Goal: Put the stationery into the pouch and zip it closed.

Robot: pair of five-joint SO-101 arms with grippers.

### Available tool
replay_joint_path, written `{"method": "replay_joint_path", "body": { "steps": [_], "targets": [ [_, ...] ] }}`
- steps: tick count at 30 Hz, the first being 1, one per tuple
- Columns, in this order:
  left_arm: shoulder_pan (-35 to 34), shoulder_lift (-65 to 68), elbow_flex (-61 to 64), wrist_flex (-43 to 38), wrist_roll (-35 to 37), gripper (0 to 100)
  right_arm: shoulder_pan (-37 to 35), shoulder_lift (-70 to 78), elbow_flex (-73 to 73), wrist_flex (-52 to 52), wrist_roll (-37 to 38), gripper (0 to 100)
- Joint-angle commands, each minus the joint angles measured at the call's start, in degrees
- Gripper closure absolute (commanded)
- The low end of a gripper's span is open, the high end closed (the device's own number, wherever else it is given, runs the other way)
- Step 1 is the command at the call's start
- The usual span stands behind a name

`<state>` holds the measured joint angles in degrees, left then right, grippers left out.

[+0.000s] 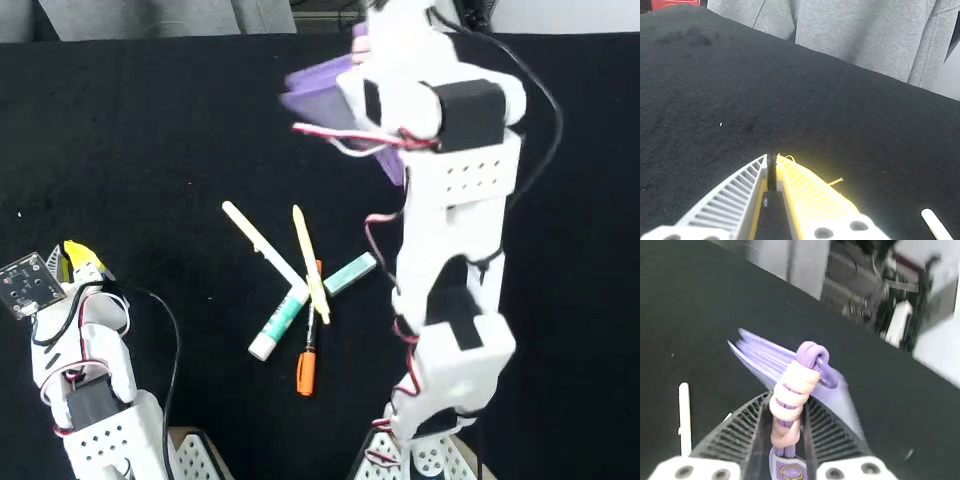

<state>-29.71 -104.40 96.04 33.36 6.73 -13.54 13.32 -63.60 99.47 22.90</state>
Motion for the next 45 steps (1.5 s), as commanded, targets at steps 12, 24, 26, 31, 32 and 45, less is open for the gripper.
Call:
{"method": "replay_joint_path", "body": {
  "steps": [12, 24, 26, 31, 32, 45],
  "targets": [
    [0.0, -0.1, 1.4, 0.2, -0.3, 96, -19.6, -17.9, 28.4, 1.5, 3.2, 98.7],
    [0.0, -0.1, 1.4, -0.1, 0.1, 96, -30.9, -19.1, 39.8, -5.8, 3.3, 98.7],
    [0.0, -0.1, 1.4, -0.1, 0.2, 96, -30.9, -19.1, 42.8, -10.6, 3.5, 98.7],
    [0.0, -0.1, 1.4, -0.1, 0.2, 96, -30.8, -19.6, 46.7, -19.6, 3.6, 98.7],
    [0.0, -0.1, 1.4, -0.1, 0.2, 96, -30.8, -19.6, 46.7, -20.3, 3.6, 98.7],
    [10.5, -0.2, 1.1, -0.2, -0.3, 96, -19.7, -22.2, 45.0, -20.1, 3.6, 98.7]
  ]
}}
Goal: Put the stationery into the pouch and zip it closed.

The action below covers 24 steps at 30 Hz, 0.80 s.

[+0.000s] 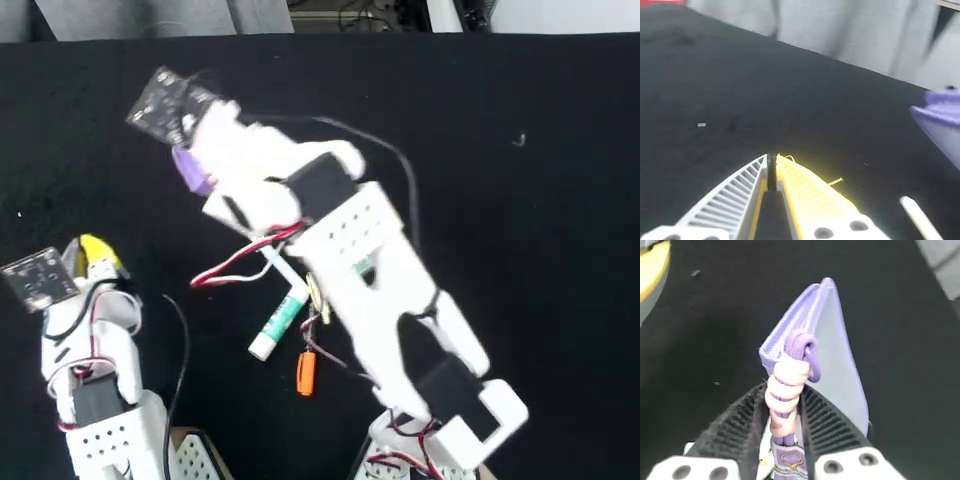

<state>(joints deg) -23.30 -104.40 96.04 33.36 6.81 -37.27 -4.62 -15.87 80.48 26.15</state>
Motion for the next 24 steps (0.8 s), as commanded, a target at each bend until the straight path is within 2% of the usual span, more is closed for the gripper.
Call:
{"method": "replay_joint_path", "body": {
  "steps": [1, 9, 19, 24],
  "targets": [
    [5.4, -0.2, 1.1, -0.2, -0.2, 96, 5.1, -5.1, -2.9, -1.1, 0.4, 98.7],
    [18.8, -0.2, -0.3, -0.2, -0.1, 96, 8.1, -9.4, -2.4, -1.2, 0.4, 98.7],
    [37.9, -0.2, -10.2, -0.6, -0.4, 96, 14.4, -9.6, -2.9, -2.5, 0.3, 98.7],
    [42.5, -0.1, -5.0, -9.9, -0.4, 96, 17.5, -9.6, -5.8, -0.4, 0.4, 98.7]
  ]
}}
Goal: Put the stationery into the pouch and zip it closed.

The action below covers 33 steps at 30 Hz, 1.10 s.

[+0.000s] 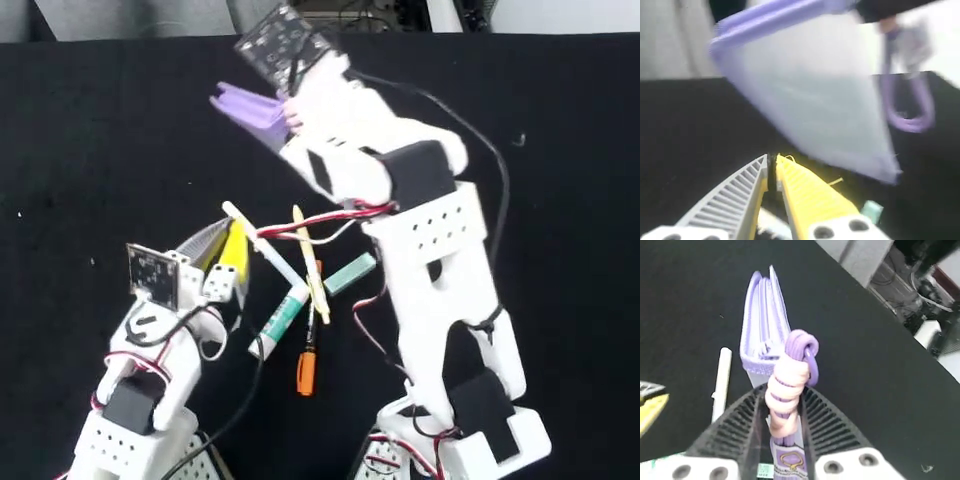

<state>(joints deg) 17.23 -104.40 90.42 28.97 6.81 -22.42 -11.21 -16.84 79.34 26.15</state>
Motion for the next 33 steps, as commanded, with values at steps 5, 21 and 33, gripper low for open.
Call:
{"method": "replay_joint_path", "body": {
  "steps": [5, 21, 33],
  "targets": [
    [-1.7, 0.2, 6.8, -10.0, -0.4, 96, 7.7, -3.0, -13.1, 9.3, 5.8, 98.7],
    [-9.0, 0.2, 7.0, -4.3, -0.4, 96, 30.2, 5.2, -14.3, 2.9, 12.4, 98.7],
    [-9.1, 0.2, 7.0, -3.2, -0.4, 96, 41.0, 8.0, -20.0, -0.2, 5.8, 98.7]
  ]
}}
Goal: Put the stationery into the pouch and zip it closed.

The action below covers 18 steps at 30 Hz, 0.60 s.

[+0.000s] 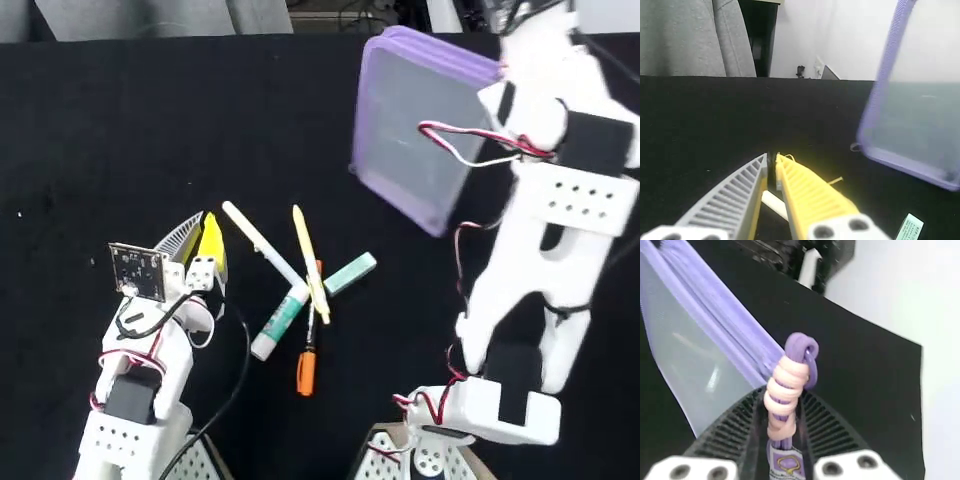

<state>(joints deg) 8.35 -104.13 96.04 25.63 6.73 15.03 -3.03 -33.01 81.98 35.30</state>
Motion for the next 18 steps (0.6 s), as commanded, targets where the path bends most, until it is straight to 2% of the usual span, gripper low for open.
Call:
{"method": "replay_joint_path", "body": {
  "steps": [1, 7, 12, 18],
  "targets": [
    [-0.2, -0.1, 1.4, 0.2, -0.3, 96, 4.6, -0.2, -4.1, -3.1, -4.7, 98.7],
    [-0.2, -0.1, 1.4, 0.2, -0.3, 96, 5.6, -0.3, -4.1, 0.2, -3.2, 98.7],
    [-0.2, -0.1, 1.4, 0.2, -0.3, 96, -1.1, -0.7, -5.0, 9.8, 5.0, 98.7],
    [-0.3, -0.1, 1.4, 0.2, -0.3, 96, -10.5, -0.7, -7.9, 18.7, 7.7, 98.7]
  ]
}}
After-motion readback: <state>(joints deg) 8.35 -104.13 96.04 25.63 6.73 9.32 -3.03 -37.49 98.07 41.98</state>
